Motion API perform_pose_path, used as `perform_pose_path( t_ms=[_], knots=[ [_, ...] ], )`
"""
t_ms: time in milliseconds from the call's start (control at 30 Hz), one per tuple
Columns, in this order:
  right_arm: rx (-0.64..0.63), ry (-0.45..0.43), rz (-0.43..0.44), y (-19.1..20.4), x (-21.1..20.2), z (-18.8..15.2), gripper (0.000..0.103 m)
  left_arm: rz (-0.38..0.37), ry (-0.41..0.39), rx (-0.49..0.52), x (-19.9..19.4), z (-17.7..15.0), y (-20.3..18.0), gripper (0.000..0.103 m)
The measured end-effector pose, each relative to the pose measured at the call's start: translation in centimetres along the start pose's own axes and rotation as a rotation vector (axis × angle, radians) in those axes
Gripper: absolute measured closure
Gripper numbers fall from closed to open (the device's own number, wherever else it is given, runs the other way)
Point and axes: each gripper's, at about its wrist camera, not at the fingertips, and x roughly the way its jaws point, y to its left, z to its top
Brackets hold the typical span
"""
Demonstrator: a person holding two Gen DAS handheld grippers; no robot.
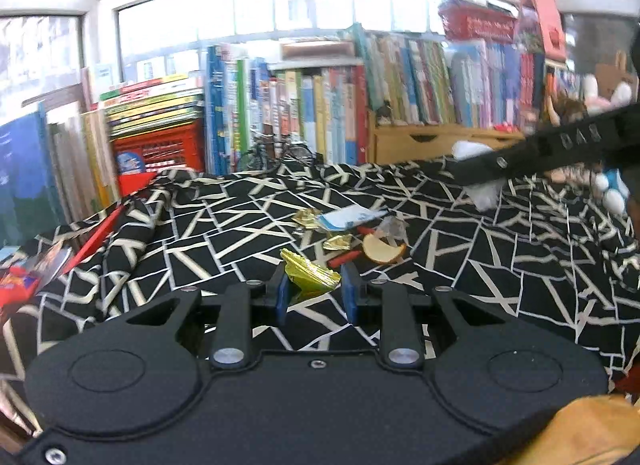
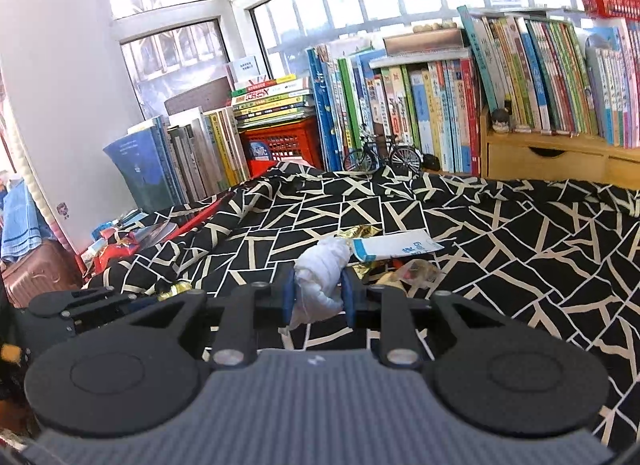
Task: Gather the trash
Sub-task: 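Carry the white tissue and yellow-green wrapper over to the black bin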
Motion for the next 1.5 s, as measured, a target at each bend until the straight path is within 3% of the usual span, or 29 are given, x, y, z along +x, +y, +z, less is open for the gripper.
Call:
perform_pose_path(
  t_ms=[233,767,1267,1500],
  knots=[
    [0.021,-0.015,-0.039,3.5,-1.2,-1.6,0.071,0.057,-0.019,-0.055,-3.8,-1.8,4.5,0.078],
    [-0.045,0.064,0.049,13.8,-1.8,-6.6,0.072,0.096,0.059,-0.082,-12.0,-8.9,10.3,0.078],
    [-0.121,0.202,0.178,22.2,0.2,-11.7,0.072,0.129,0.247,-0.212,-13.8,-16.3,15.0,0.078],
    [-0.117,0.232,0.177,22.9,0.6,-12.2,0.072,0.14,0.304,-0.198,-11.9,-17.6,15.9,0.078]
  ],
)
